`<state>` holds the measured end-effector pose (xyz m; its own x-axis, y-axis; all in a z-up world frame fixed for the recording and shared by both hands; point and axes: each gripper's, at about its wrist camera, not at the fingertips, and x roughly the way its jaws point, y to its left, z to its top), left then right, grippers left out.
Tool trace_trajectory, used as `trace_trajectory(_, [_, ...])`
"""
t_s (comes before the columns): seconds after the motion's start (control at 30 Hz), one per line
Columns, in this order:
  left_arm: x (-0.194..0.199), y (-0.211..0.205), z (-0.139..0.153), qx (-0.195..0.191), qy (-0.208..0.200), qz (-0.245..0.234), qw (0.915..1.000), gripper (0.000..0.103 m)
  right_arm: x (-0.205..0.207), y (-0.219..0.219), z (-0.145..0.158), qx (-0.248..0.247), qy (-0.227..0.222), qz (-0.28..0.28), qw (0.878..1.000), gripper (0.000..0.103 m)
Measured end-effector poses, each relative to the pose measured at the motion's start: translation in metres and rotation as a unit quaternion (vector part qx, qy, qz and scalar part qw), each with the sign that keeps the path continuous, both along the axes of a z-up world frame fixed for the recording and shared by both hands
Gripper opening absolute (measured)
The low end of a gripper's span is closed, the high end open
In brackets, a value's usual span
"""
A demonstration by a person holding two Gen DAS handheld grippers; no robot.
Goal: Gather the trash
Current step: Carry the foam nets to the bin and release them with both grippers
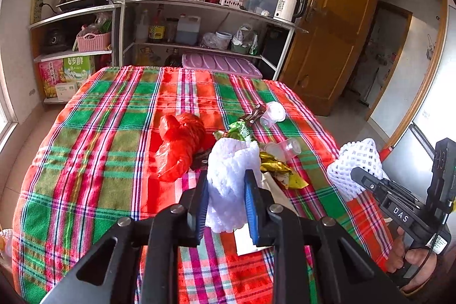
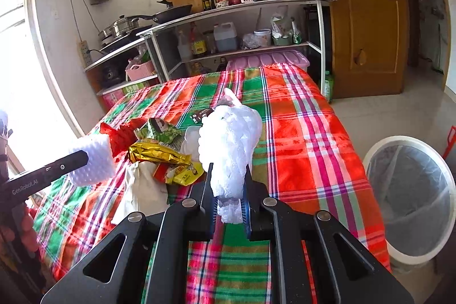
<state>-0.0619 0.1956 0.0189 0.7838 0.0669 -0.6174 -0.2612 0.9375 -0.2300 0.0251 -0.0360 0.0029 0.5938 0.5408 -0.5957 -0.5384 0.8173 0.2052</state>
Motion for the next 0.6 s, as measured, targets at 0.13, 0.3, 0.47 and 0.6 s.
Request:
trace_trajectory(0.13, [0.012,-0.016,0.013,0.000,-0.012,-0.027,0.9996,0.025,-0.003,-0.015,0.008,0.005,-0.007,-0.014,1.000,0.014])
trace_trajectory(0.3, [0.036,-0.045,0.017,-0.005,-0.017,-0.069,0.9975,0.025,0.000,-0.043,0.016,0.010,-0.012,-0.045,0.999,0.015])
trace_trajectory(0.47, [0.065,-0.080,0.019,-0.012,-0.018,-0.121,0.9924,0.025,0.006,-0.077,0.024,0.006,-0.018,-0.088,0.996,0.015])
trace_trajectory(0.6, [0.087,-0.106,0.022,-0.017,-0.019,-0.161,0.9867,0.025,0.010,-0.105,0.031,0.000,-0.026,-0.123,0.992,0.015])
